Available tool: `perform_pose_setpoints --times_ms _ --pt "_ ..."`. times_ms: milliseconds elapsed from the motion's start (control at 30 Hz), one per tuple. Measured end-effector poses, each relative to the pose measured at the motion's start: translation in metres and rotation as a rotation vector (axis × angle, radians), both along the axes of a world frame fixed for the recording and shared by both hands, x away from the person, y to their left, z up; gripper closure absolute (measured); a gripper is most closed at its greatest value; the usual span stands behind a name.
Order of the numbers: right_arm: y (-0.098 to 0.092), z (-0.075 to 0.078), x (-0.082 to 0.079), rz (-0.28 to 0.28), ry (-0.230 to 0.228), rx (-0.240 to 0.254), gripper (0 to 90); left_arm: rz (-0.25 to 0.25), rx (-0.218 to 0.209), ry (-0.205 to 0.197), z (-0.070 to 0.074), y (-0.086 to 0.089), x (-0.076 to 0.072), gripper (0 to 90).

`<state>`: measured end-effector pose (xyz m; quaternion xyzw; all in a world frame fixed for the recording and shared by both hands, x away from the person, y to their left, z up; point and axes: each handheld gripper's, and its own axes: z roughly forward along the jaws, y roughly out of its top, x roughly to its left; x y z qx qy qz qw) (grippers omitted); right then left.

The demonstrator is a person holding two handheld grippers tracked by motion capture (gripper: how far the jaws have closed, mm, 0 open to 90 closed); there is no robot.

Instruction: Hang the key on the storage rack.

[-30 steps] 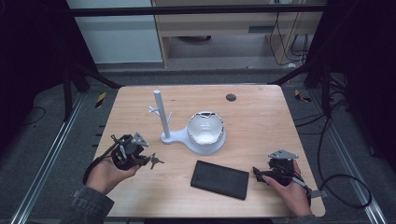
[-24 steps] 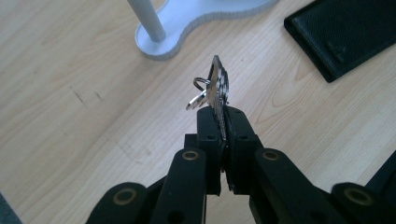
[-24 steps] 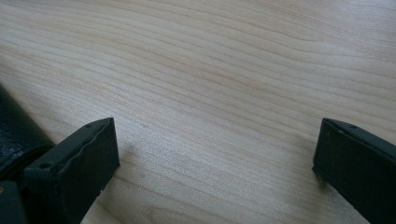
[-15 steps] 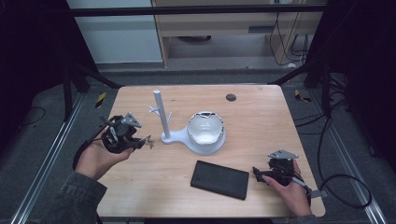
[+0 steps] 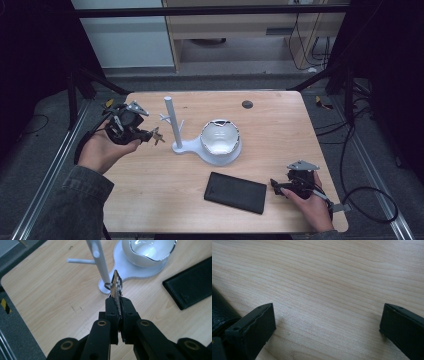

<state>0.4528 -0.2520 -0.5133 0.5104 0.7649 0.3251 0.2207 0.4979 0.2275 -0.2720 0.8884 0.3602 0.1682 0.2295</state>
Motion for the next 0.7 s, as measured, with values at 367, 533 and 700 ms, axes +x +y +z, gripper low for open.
perform_pose_setpoints --times_ms 367,533,700 --pt "0.0 0.0 0.0 0.003 -0.001 0.001 0.4 0.04 -0.001 -0.024 0.011 -0.002 0.017 85.7" --pt "0.0 0.0 0.0 0.003 0.0 0.001 0.4 0.048 -0.006 -0.021 0.013 -0.002 0.02 85.7" --pt "0.0 0.0 0.0 0.003 0.0 0.001 0.4 0.043 -0.007 -0.031 0.014 -0.004 0.021 85.7"
